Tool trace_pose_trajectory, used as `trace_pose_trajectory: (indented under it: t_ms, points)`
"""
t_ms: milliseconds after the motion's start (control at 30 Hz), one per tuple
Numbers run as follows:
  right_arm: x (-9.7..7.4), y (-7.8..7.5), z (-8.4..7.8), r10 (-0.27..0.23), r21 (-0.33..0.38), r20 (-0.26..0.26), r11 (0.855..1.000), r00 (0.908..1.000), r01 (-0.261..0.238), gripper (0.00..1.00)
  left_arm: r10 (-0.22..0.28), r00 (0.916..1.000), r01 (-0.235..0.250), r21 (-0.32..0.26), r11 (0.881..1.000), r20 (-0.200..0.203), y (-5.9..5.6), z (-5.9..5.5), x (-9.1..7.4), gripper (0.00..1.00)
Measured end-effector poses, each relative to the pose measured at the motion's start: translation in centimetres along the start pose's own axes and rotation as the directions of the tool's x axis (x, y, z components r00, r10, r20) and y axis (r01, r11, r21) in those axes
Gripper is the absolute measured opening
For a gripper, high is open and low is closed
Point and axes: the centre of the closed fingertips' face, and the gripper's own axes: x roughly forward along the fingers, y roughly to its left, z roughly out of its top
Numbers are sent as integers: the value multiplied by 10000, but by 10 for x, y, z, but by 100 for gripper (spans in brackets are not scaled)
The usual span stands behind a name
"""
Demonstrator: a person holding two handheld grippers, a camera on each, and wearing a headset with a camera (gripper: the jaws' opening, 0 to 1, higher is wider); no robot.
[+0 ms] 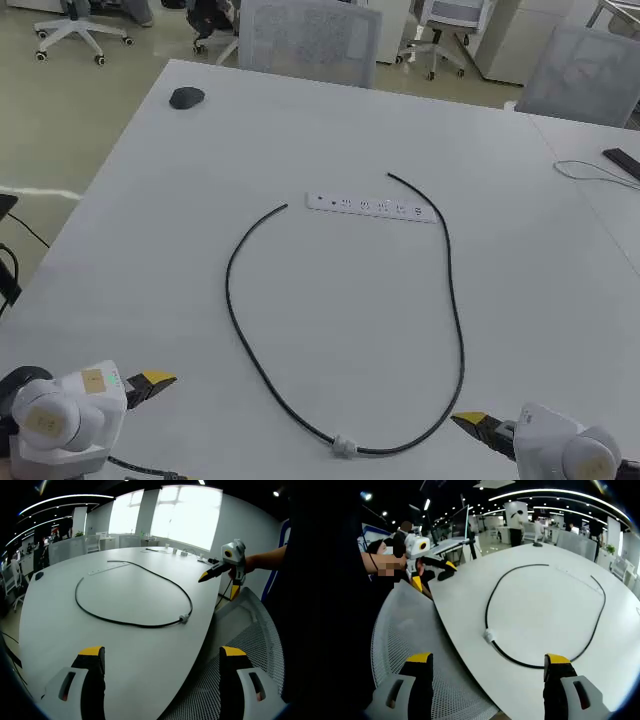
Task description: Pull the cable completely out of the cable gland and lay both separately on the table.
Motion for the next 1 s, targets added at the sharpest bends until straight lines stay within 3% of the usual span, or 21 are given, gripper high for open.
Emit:
trace_pose_trajectory:
  t_ms: [600,767,1000]
  points:
    - [1,2,1,184,-41,-24,9998,9998,-184,99,-156,9995,157,47,9999,-267,-4,-3,4,99]
    - [-1,-6,1,24,35,5,10000,10000,-24,99,-57,9999,56,-119,9999,-103,-3,1,4,99]
    - [3,-4,1,174,-117,-87,9998,9998,-175,98,130,9996,-137,-257,9996,-253,-1,-1,4,98]
